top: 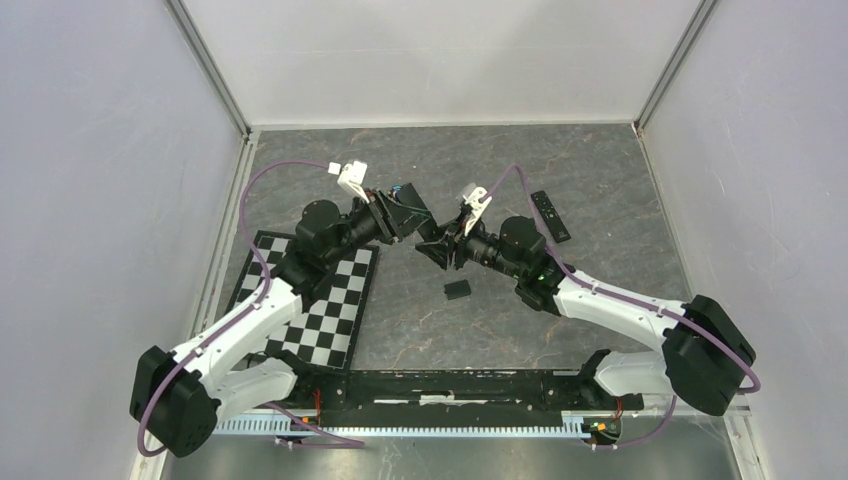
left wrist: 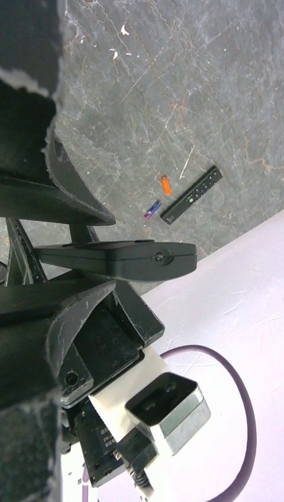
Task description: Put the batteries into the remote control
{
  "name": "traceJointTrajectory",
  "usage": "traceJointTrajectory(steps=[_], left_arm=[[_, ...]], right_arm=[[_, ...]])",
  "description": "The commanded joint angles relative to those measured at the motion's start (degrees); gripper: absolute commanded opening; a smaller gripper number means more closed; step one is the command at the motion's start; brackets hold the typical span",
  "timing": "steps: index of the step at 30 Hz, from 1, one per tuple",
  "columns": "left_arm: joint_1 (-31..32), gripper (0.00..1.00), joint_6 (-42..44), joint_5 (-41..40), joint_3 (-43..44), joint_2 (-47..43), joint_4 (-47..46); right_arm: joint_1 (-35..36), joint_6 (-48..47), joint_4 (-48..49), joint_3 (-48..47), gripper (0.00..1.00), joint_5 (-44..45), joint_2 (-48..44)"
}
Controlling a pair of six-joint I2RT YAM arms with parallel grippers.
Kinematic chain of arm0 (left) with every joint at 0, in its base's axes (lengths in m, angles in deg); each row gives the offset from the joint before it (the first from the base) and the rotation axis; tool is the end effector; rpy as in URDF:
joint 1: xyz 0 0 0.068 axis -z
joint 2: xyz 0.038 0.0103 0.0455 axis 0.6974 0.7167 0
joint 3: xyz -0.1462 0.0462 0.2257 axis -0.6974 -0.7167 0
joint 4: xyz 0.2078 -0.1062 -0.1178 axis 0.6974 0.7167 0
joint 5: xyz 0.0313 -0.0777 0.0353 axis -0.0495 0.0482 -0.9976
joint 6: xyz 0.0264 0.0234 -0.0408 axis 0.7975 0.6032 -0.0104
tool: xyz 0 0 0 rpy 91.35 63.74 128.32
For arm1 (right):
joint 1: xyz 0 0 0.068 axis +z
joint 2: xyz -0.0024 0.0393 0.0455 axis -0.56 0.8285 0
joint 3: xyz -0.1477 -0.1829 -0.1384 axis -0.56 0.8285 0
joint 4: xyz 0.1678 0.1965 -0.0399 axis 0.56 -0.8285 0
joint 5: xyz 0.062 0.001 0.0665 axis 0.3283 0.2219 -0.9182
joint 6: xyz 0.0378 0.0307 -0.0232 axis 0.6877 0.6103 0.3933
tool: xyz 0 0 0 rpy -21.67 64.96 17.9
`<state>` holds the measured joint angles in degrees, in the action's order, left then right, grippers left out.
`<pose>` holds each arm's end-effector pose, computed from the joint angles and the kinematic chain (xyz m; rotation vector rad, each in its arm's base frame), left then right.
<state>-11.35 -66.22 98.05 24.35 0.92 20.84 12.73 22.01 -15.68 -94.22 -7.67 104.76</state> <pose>0.2012 -0.1423 0.3193 0.0815 1.7452 -1.2476 0.1916 0.2170 0.2759 -0.6655 1.5885 1.0247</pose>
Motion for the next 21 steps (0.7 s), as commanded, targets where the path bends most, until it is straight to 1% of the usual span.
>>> traceJointTrajectory(steps=[1, 2, 3, 4, 5, 8, 9, 10, 12, 16, 20, 21], left_arm=[[0.1, 0.38, 0.2, -1.5, 2.4, 1.1, -2.3], [0.1, 0.30, 0.3, -1.5, 2.4, 1.2, -2.3], [0.1, 0.15, 0.5, -1.7, 2.4, 1.3, -2.3], [0.1, 0.04, 1.0, -2.0, 2.4, 1.2, -2.2], [0.1, 0.02, 1.4, -2.5, 2.4, 1.0, -1.7], [0.1, 0.02, 3.7, -6.2, 3.1, 0.2, 2.8], [0.2, 0.02, 4.7, -8.1, 3.4, -0.2, 5.2], [0.1, 0.02, 5.8, -10.0, 3.6, -0.6, 7.4], [0.1, 0.02, 7.5, -13.4, 3.5, -1.9, 11.1], [0.0, 0.02, 9.6, -19.4, 2.6, -4.8, 15.8], [0.1, 0.02, 10.9, -17.0, 0.6, -6.6, 14.8], [0.0, 0.02, 11.2, -14.4, 0.2, -6.9, 14.1]], right_arm=[[0.3, -0.2, 0.1, -2.9, 0.29, -0.8, 0.1], [0.2, -0.1, -0.2, -3.0, 0.30, -0.9, 0.1], [0.2, -0.1, -1.1, -3.3, 0.33, -1.0, 0.1], [0.2, -0.8, -2.5, -3.9, 0.41, -1.5, 0.2], [0.2, -1.7, -4.0, -4.4, 0.48, -2.2, 0.1], [0.0, -5.1, -7.4, -4.8, 0.75, -2.3, -1.5], [-0.2, -6.2, -8.1, -4.2, 0.82, -1.9, -2.6], [-0.3, -7.2, -8.6, -3.7, 0.86, -1.0, -4.1], [-1.1, -8.2, -10.5, -2.5, 0.88, 2.4, -6.7], [-5.4, -6.0, -18.6, -3.3, 0.88, 12.3, -9.1], [-12.1, 0.8, -26.0, -5.5, 0.83, 22.0, -7.2], [-13.5, 2.1, -27.1, -5.8, 0.81, 24.0, -6.2]])
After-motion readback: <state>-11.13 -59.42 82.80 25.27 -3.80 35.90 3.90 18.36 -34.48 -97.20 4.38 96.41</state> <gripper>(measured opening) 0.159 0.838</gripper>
